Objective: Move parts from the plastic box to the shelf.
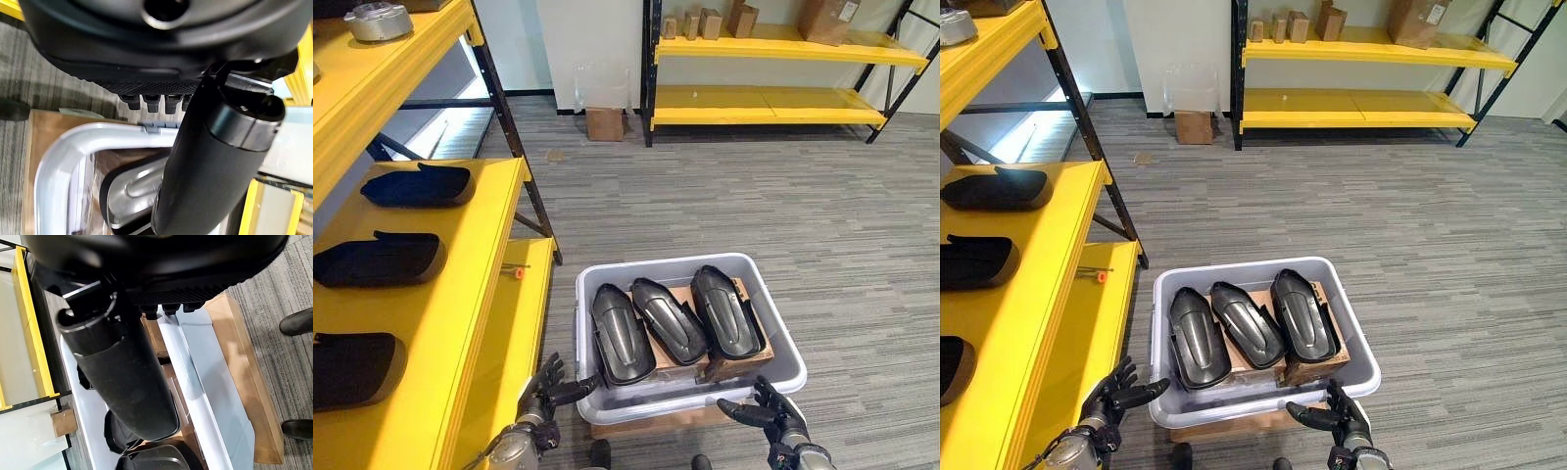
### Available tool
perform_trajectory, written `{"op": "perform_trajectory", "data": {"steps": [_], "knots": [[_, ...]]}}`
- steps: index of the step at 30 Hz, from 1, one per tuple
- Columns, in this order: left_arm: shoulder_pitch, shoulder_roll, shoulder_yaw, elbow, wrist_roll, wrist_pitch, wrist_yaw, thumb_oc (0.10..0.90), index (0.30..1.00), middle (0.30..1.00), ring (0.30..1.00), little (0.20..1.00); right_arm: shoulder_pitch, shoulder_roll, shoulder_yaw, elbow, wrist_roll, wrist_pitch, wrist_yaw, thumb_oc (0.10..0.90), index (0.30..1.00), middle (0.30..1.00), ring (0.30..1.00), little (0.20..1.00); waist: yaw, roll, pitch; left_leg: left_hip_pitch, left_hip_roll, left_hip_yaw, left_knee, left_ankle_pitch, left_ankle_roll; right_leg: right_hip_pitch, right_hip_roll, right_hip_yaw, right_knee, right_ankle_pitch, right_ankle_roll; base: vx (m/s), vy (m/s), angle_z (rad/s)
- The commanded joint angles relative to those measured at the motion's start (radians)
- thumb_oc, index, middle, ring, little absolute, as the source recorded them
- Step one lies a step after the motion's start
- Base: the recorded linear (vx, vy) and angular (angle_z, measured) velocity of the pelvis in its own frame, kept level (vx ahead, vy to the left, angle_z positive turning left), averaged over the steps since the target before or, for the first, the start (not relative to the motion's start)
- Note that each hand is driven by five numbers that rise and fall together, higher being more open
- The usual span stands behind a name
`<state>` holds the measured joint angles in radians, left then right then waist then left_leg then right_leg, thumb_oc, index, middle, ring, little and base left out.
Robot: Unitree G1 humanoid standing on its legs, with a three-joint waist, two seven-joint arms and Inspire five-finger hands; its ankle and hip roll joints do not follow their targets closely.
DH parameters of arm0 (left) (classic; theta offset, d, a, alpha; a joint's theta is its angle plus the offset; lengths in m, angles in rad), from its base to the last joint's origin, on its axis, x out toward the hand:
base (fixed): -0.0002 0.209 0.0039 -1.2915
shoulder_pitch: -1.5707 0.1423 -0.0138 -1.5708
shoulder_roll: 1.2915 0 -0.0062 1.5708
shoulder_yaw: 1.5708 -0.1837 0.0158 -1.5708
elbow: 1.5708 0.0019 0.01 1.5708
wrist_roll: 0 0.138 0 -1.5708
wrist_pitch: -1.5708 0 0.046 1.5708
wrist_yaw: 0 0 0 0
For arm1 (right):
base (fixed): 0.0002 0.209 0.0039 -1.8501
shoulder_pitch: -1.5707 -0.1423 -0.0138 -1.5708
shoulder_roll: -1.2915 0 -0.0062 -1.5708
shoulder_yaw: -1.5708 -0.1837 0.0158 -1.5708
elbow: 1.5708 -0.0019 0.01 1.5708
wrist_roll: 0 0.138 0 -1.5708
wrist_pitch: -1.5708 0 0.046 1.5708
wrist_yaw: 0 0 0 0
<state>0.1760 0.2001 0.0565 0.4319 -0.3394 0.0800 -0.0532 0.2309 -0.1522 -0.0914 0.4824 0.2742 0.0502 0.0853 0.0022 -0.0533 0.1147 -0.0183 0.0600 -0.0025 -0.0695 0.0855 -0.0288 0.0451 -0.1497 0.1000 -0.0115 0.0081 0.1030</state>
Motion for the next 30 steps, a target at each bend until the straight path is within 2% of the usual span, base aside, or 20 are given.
{"op": "perform_trajectory", "data": {"steps": [1, 8, 19, 30], "knots": [[-0.031, -0.014, 0.004, -0.084, 0.001, -0.080, -0.014, 0.900, 1.000, 1.000, 1.000, 1.000, -0.082, -0.004, -0.020, -0.090, -0.003, -0.080, 0.037, 0.900, 1.000, 1.000, 1.000, 1.000, 0.024, 0.045, -0.037, 0.019, 0.037, -0.011, -0.016, -0.032, 0.015, -0.043, 0.086, -0.033, 0.003, 0.093, -0.119, 0.00, 0.044, -0.10], [-0.040, -0.015, 0.005, -0.096, -0.003, -0.077, -0.009, 0.900, 1.000, 1.000, 1.000, 1.000, -0.076, 0.012, -0.021, -0.127, 0.002, -0.080, 0.046, 0.900, 1.000, 1.000, 1.000, 1.000, 0.015, 0.045, -0.047, 0.010, 0.025, -0.009, -0.018, -0.045, 0.017, -0.059, 0.076, -0.033, 0.006, 0.093, -0.115, 0.00, 0.044, -0.01], [0.029, -0.005, 0.076, -0.235, -0.013, -0.078, -0.003, 0.900, 1.000, 1.000, 1.000, 1.000, 0.025, 0.019, -0.093, -0.349, 0.039, -0.086, 0.086, 0.900, 1.000, 1.000, 1.000, 1.000, -0.007, 0.042, -0.025, 0.013, 0.025, -0.003, -0.018, -0.044, 0.018, -0.077, 0.079, -0.025, 0.015, 0.096, -0.109, 0.00, 0.013, -0.04], [0.086, -0.002, 0.116, -0.392, -0.022, -0.089, -0.014, 0.900, 1.000, 1.000, 1.000, 1.000, 0.103, 0.013, -0.147, -0.605, 0.176, -0.106, 0.144, 0.900, 1.000, 1.000, 1.000, 1.000, -0.029, 0.032, -0.011, 0.011, 0.031, -0.002, -0.018, -0.053, 0.015, -0.085, 0.078, -0.030, 0.022, 0.090, -0.107, 0.00, 0.000, -0.01]]}}
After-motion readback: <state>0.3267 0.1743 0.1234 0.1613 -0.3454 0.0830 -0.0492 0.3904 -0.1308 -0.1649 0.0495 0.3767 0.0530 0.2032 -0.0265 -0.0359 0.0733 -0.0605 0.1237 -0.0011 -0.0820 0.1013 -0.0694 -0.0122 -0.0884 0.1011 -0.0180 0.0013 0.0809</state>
